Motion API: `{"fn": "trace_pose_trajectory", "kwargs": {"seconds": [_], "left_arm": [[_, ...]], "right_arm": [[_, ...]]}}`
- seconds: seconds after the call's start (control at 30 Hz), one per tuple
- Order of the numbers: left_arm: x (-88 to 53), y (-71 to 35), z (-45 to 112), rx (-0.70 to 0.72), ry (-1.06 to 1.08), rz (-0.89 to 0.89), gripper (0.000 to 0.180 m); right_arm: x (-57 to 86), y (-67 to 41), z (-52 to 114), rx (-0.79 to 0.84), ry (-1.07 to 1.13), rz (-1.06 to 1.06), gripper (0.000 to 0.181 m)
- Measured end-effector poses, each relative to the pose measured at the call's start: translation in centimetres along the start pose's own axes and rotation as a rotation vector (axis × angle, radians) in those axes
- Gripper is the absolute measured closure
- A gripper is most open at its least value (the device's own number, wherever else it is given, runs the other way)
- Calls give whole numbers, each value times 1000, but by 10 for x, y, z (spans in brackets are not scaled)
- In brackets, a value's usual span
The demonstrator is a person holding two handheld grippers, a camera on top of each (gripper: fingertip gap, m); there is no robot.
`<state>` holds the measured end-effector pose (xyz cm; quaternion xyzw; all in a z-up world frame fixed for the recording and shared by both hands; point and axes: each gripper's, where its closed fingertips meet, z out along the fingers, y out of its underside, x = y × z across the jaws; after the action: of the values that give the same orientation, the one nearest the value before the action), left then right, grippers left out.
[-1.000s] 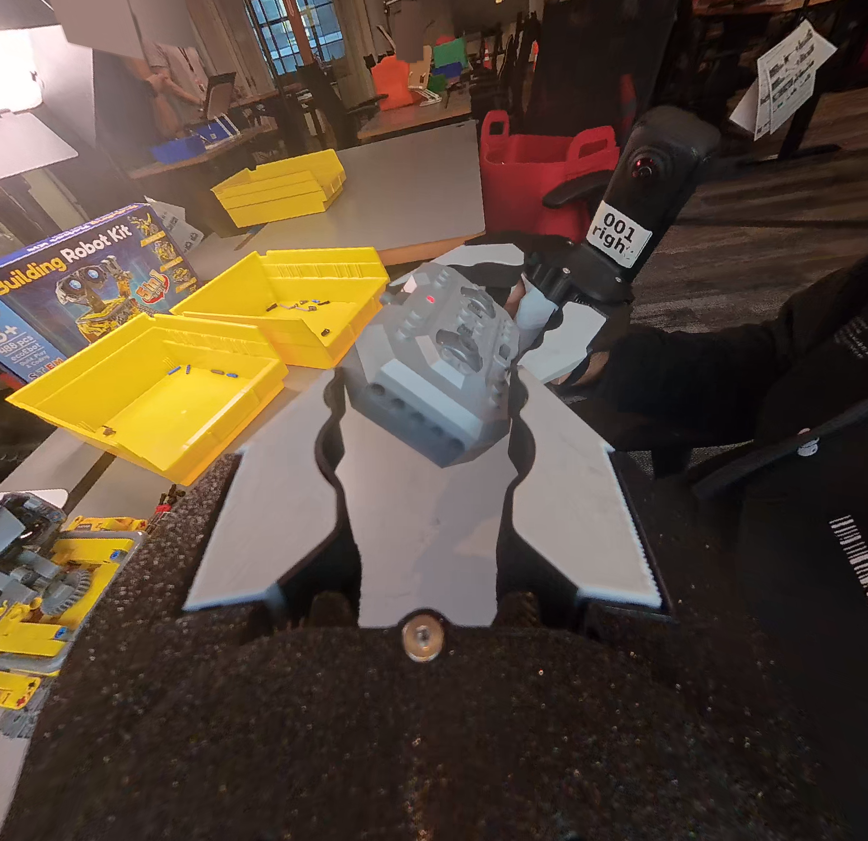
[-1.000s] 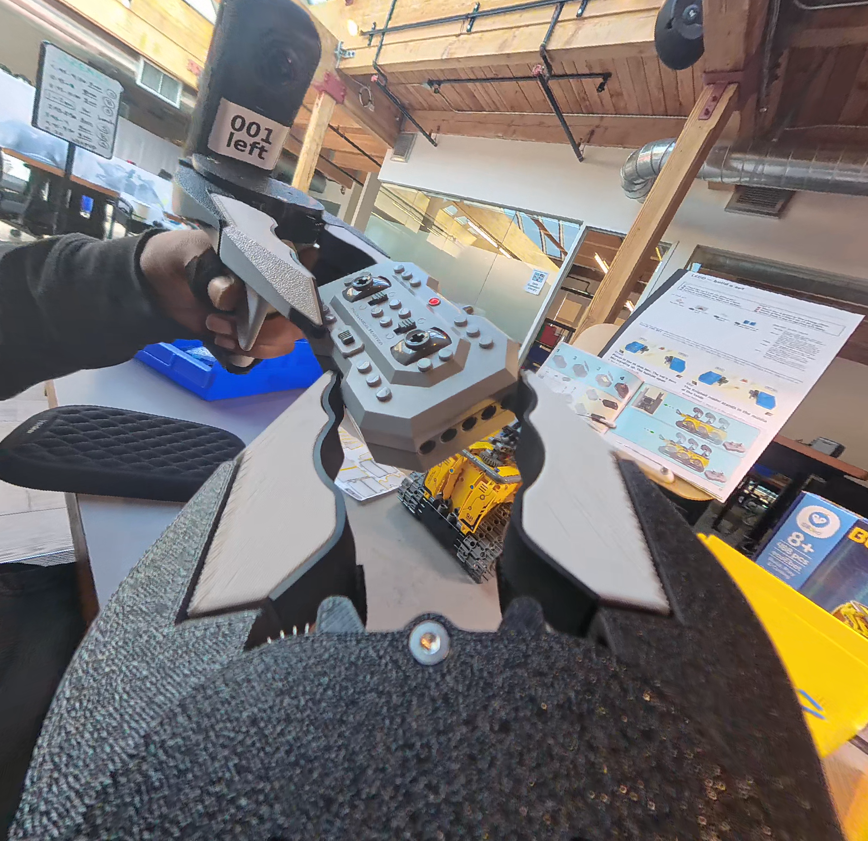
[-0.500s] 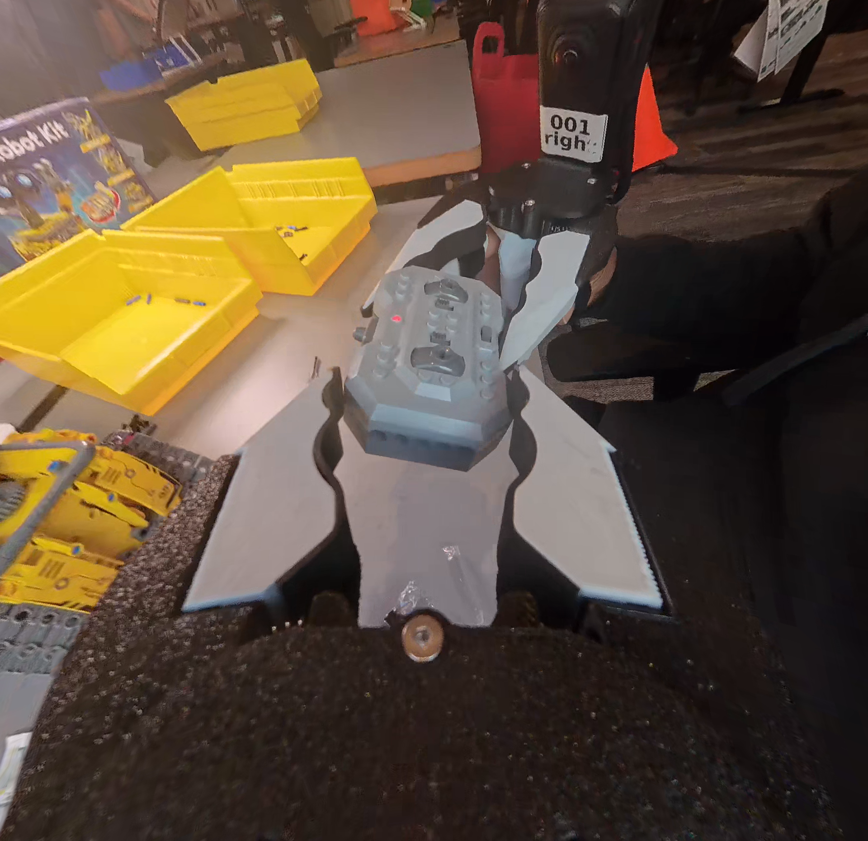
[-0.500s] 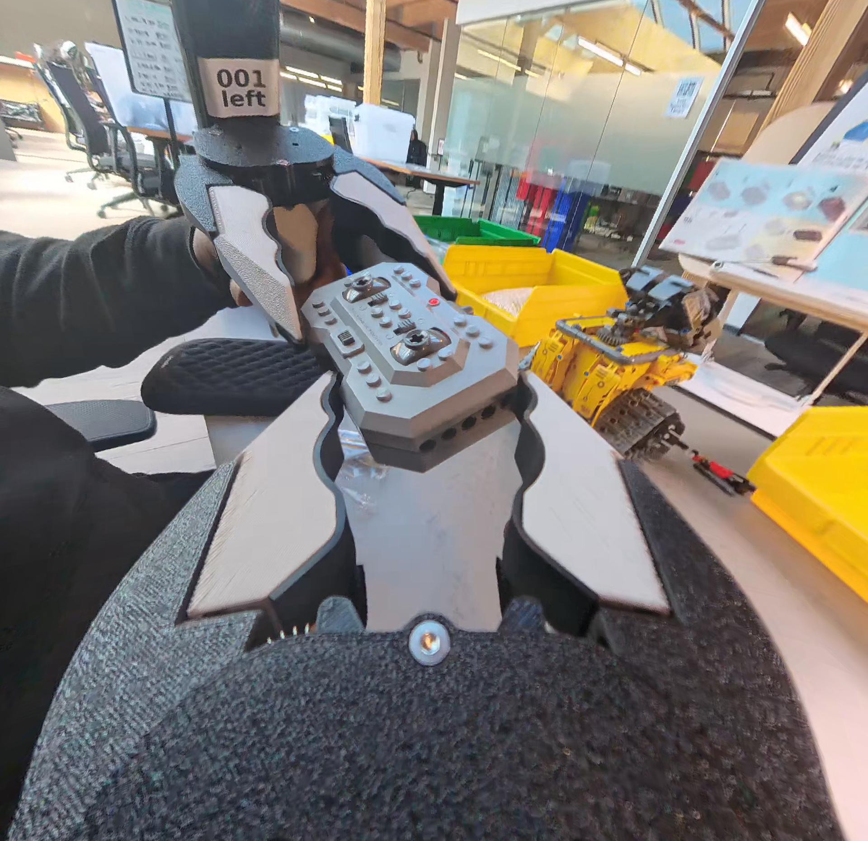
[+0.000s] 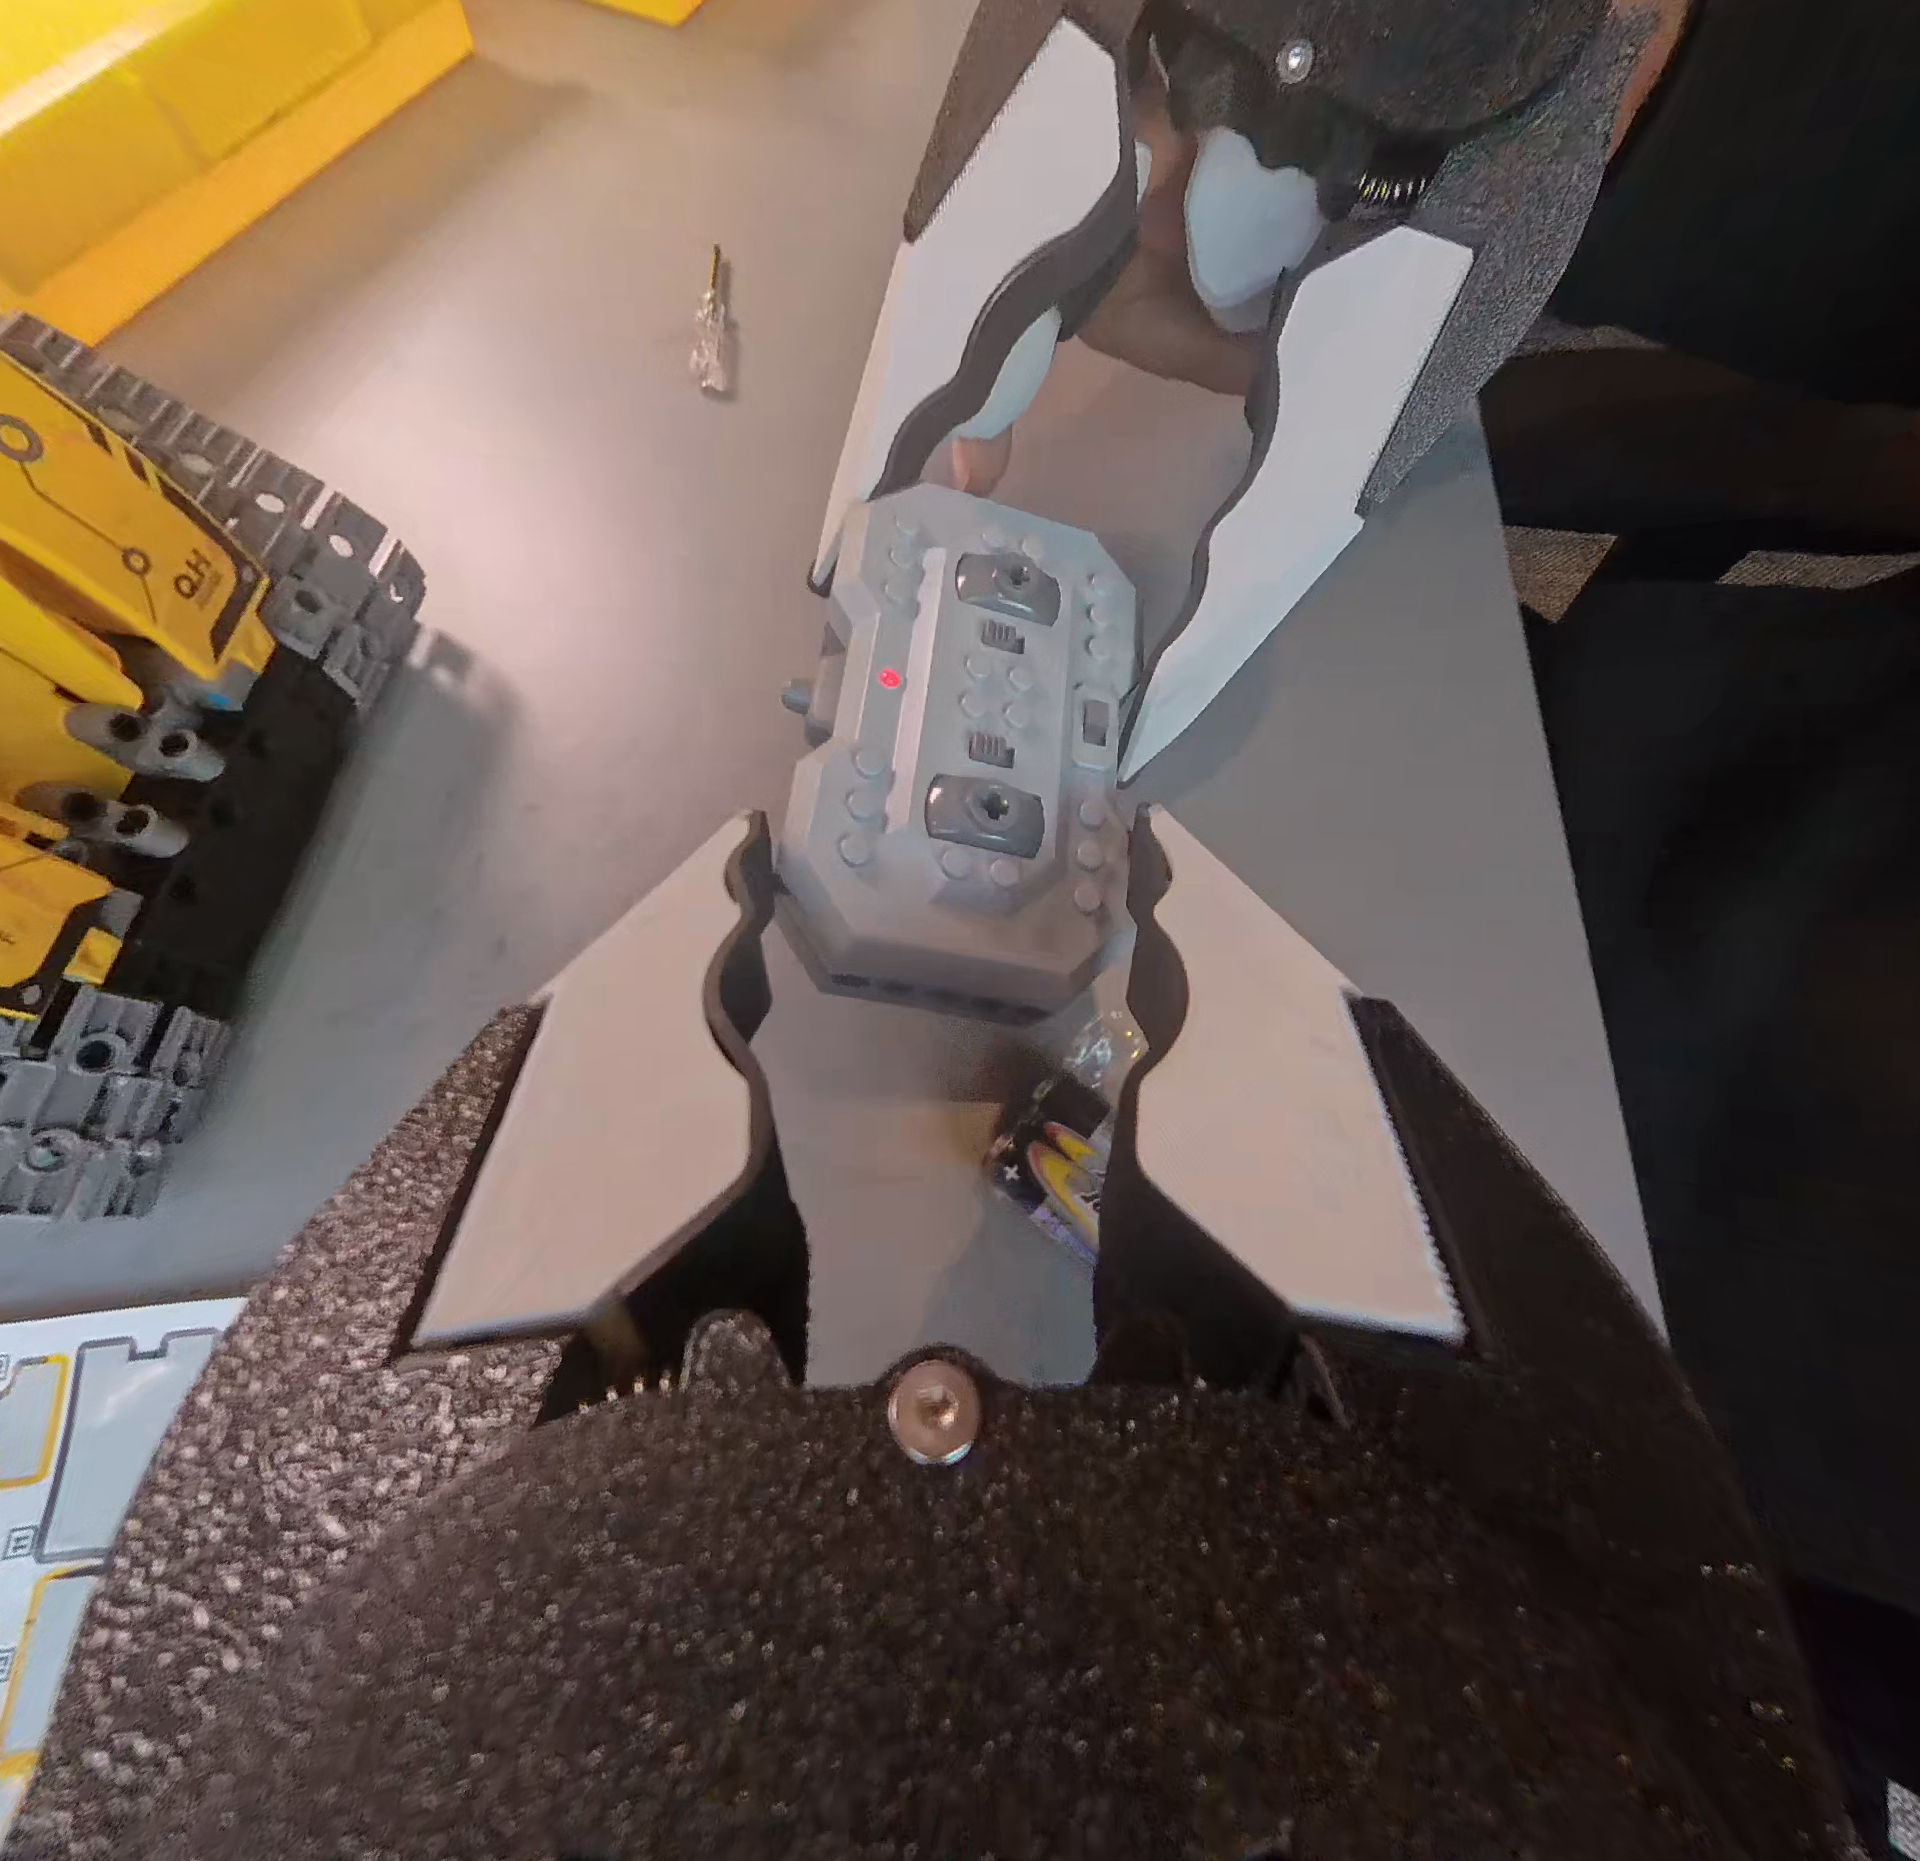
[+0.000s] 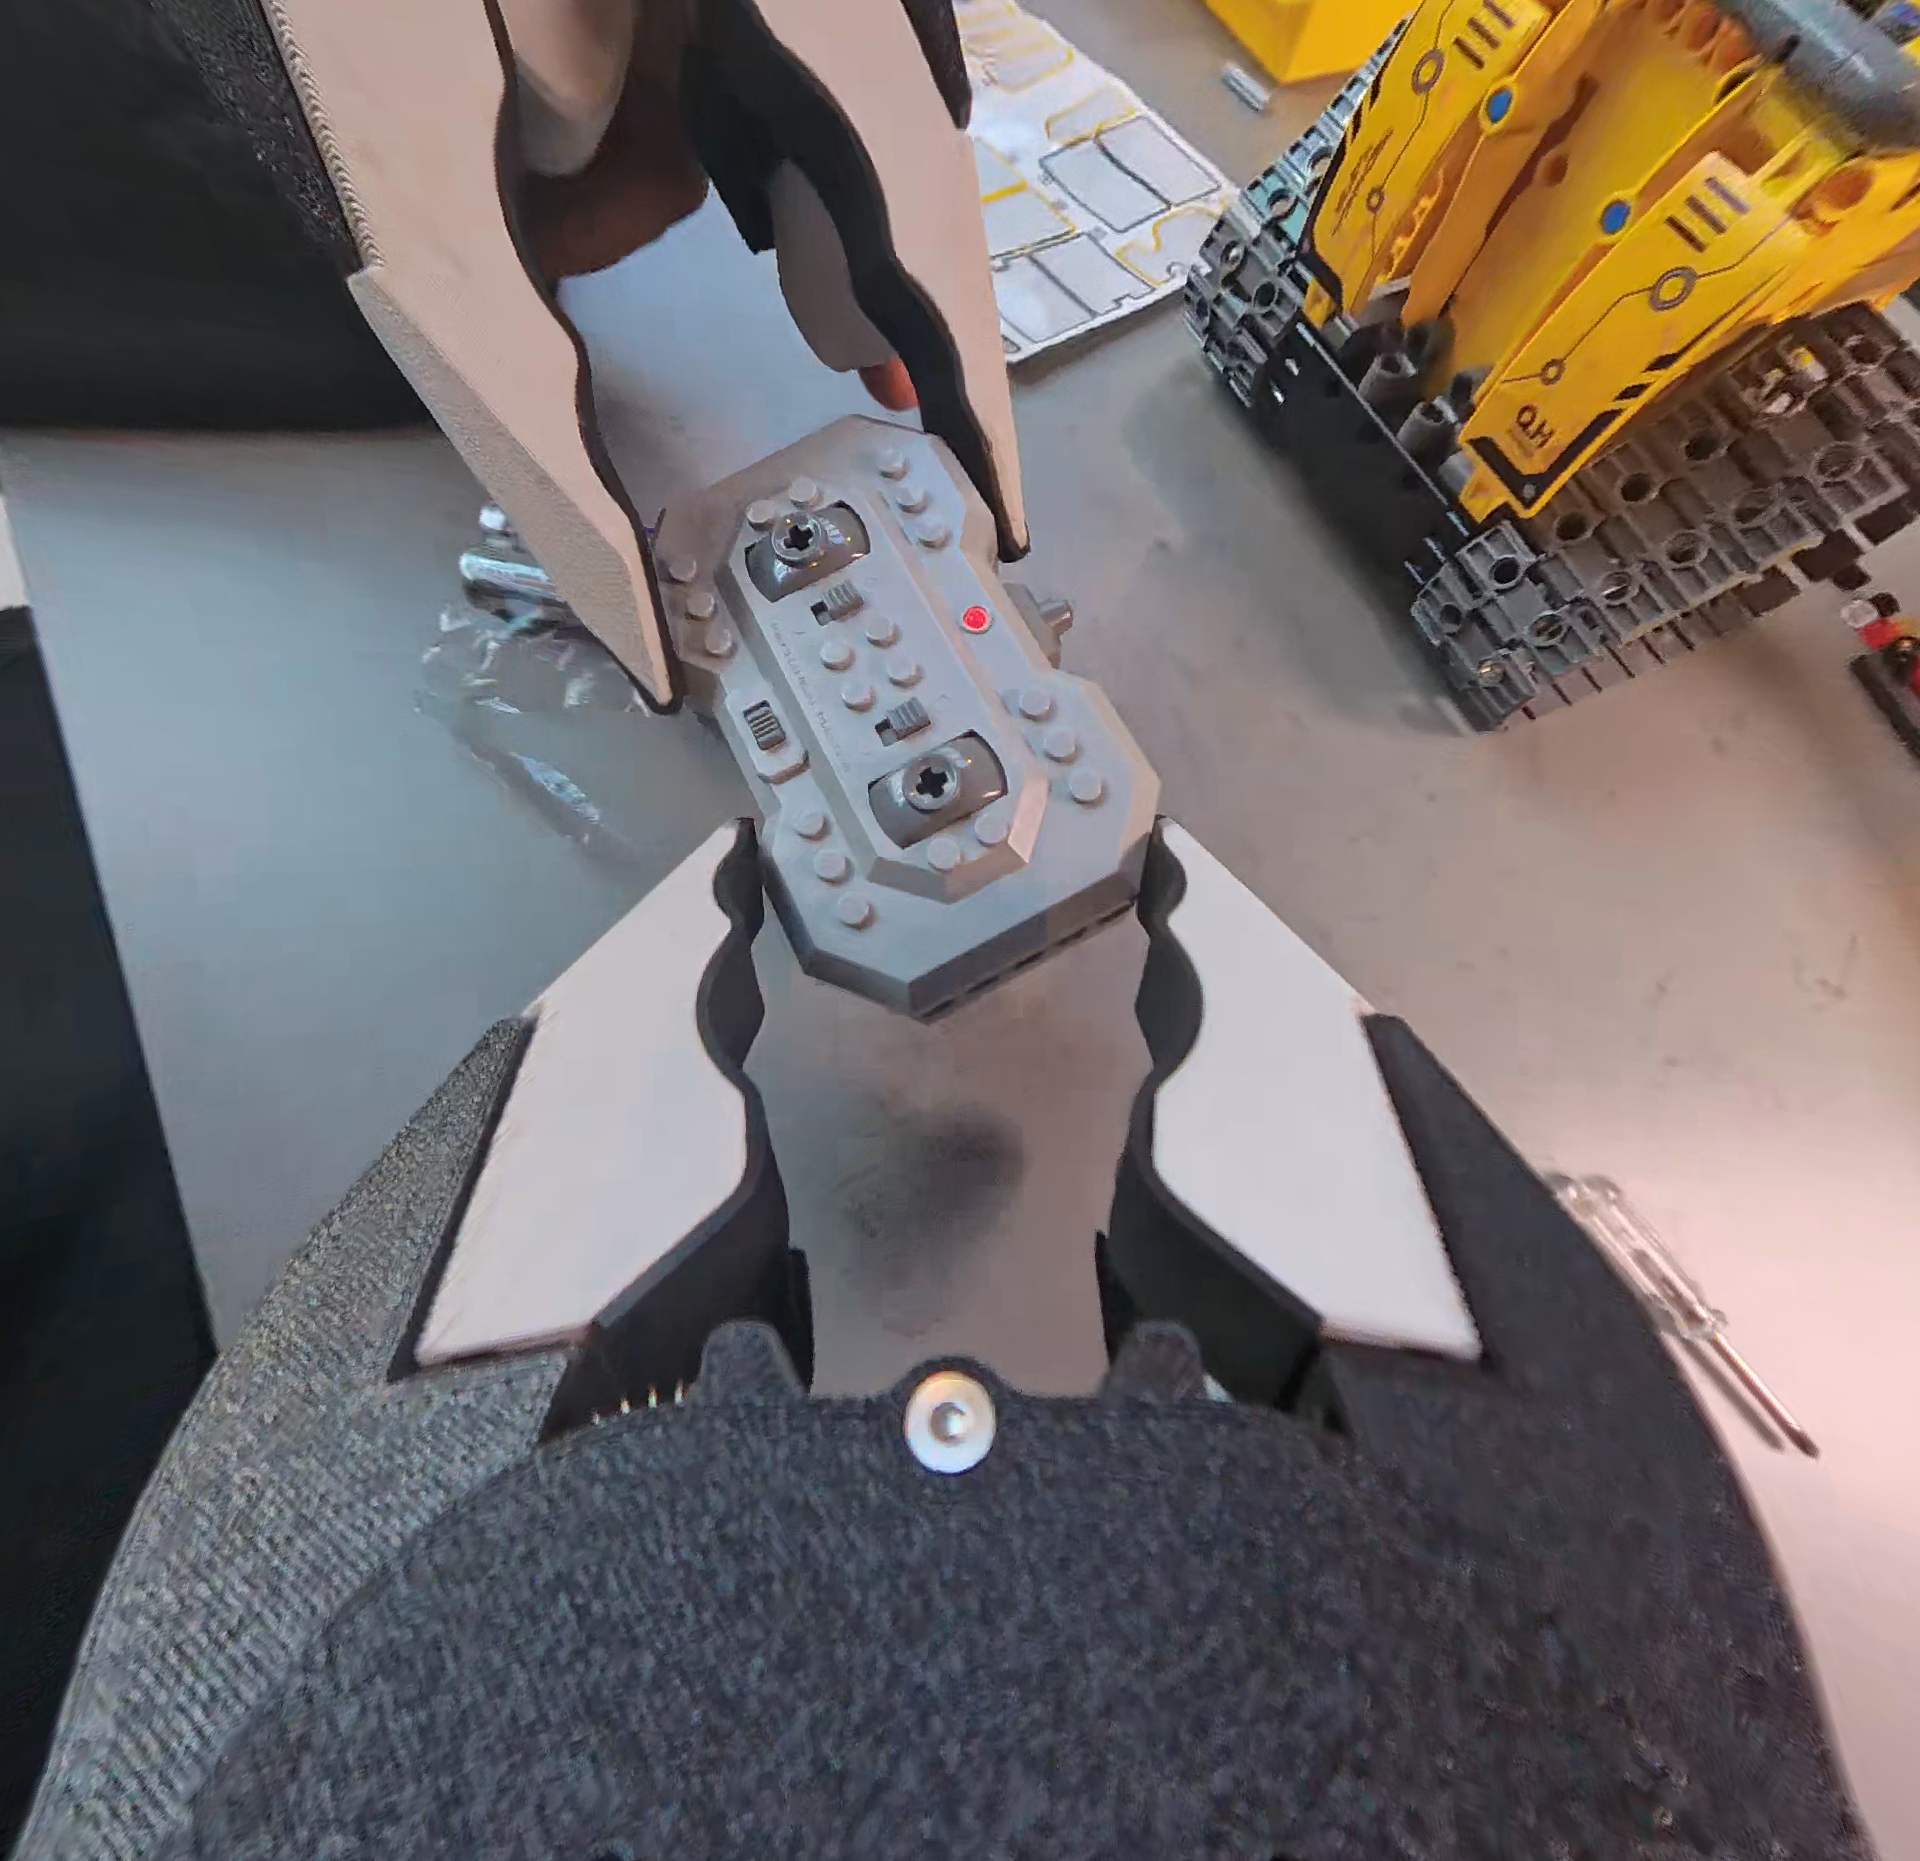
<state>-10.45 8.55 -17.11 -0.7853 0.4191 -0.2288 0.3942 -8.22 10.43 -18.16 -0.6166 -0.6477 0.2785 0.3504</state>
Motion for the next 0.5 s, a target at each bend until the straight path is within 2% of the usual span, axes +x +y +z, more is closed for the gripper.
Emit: {"fn": "trace_pose_trajectory", "kwargs": {"seconds": [0.13,0.5], "left_arm": [[-14,14,6,-55,-27,5,111],[-27,20,2,-15,24,-123,111]], "right_arm": [[9,8,13,-55,-6,-16,111],[16,-2,6,6,-79,-46,114]]}}
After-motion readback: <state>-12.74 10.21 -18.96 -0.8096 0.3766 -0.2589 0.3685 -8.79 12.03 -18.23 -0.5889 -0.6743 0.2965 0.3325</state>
